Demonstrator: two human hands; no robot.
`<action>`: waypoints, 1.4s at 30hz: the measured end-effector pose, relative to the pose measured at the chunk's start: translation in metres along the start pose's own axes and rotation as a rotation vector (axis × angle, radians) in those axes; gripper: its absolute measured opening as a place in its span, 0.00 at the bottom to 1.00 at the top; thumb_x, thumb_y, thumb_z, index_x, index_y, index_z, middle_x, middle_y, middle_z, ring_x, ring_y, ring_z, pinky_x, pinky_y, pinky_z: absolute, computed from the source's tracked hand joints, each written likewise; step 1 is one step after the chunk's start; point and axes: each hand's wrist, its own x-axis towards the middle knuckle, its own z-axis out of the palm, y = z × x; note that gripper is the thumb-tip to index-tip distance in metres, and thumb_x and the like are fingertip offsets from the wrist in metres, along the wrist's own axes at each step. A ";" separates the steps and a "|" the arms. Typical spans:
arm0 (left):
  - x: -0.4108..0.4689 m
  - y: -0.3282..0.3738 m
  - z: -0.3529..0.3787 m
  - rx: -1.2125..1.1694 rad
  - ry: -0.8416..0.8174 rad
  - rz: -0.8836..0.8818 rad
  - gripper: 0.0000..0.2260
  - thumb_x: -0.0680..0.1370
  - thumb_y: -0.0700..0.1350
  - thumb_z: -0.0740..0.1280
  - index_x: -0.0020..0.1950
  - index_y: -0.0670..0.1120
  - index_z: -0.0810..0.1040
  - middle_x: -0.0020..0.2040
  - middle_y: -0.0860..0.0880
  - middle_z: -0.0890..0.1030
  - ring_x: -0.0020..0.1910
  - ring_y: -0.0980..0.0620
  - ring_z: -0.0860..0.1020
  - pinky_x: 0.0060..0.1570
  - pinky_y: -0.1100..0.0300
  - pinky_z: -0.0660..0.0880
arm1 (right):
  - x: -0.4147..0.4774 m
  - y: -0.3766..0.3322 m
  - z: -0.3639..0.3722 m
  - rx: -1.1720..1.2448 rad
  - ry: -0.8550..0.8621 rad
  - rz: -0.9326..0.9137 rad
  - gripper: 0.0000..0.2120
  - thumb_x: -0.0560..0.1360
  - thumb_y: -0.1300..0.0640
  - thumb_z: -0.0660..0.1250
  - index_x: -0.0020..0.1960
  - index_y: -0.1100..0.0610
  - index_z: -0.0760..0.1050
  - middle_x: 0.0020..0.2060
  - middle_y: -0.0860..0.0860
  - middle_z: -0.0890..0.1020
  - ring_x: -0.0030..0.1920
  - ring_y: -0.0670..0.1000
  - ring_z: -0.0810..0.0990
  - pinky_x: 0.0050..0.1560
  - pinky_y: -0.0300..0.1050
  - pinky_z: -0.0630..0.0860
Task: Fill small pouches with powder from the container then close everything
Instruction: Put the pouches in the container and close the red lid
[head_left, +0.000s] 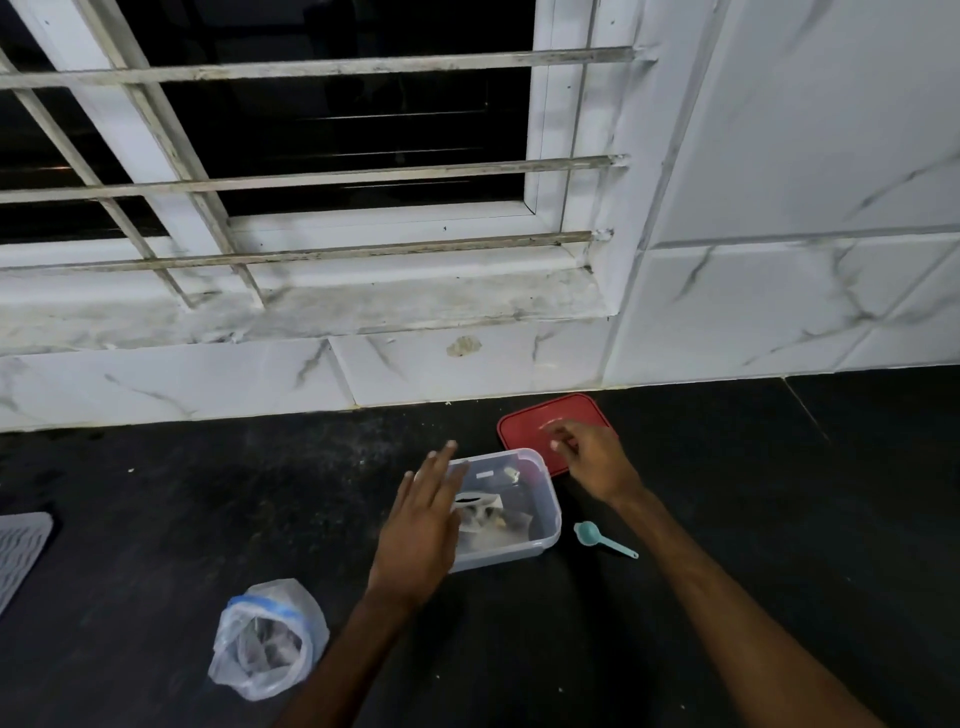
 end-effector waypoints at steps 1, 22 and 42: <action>0.004 0.004 0.002 0.060 -0.025 0.049 0.25 0.76 0.46 0.69 0.73 0.49 0.69 0.76 0.49 0.66 0.73 0.51 0.66 0.70 0.59 0.65 | 0.005 0.005 0.002 -0.004 -0.018 0.014 0.12 0.77 0.61 0.67 0.60 0.56 0.80 0.53 0.51 0.84 0.51 0.48 0.82 0.56 0.40 0.77; 0.033 0.008 0.011 0.069 -0.223 -0.191 0.07 0.75 0.43 0.71 0.52 0.44 0.81 0.52 0.46 0.81 0.49 0.47 0.80 0.46 0.54 0.77 | -0.013 -0.065 0.055 -0.576 -0.470 -0.418 0.17 0.76 0.59 0.67 0.64 0.57 0.73 0.64 0.55 0.76 0.66 0.54 0.71 0.71 0.53 0.66; 0.040 0.007 0.008 0.510 -0.304 0.051 0.16 0.52 0.40 0.80 0.34 0.49 0.79 0.33 0.50 0.79 0.36 0.48 0.79 0.32 0.55 0.74 | -0.017 -0.065 0.056 -0.739 -0.296 -0.402 0.20 0.77 0.58 0.65 0.68 0.60 0.71 0.65 0.56 0.75 0.68 0.56 0.69 0.67 0.52 0.67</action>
